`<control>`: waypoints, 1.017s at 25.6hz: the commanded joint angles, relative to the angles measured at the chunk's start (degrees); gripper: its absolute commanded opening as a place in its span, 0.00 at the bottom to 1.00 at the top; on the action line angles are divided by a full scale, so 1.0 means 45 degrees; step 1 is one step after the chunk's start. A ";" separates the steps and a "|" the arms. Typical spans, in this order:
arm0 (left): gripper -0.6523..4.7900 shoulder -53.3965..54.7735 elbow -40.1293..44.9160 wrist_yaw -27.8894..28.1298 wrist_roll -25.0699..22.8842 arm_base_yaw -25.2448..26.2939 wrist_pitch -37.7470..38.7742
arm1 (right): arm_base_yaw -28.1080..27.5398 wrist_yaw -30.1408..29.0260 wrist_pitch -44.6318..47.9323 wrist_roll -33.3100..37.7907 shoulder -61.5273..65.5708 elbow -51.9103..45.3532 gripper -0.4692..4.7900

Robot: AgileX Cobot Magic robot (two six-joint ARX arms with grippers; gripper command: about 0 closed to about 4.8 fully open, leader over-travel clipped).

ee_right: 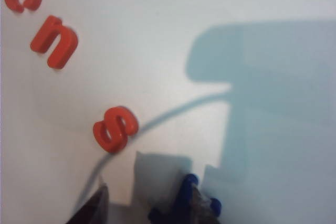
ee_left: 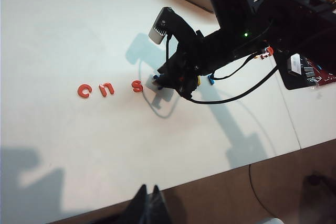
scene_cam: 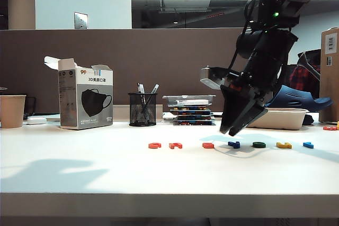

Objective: Select the appropriate letters from the row of letter magnets placed on the table to arrange into the word "yes".

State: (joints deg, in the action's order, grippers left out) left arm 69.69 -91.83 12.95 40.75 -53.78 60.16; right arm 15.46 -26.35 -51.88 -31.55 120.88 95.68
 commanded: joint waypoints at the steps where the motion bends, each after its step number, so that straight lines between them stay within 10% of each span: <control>1: 0.11 -0.0024 -0.0039 0.0073 -0.0044 -0.0015 -0.0151 | 0.0175 0.0510 0.0199 -0.0053 0.0223 0.0053 0.46; 26: 0.11 -0.0029 -0.0039 0.0068 -0.0044 -0.0015 -0.0155 | 0.0204 0.2166 0.0126 -0.0044 0.0379 0.0063 0.33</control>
State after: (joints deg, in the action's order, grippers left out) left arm 69.71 -91.83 12.95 40.75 -53.78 60.03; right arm 16.38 -18.57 -50.98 -31.59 122.63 95.98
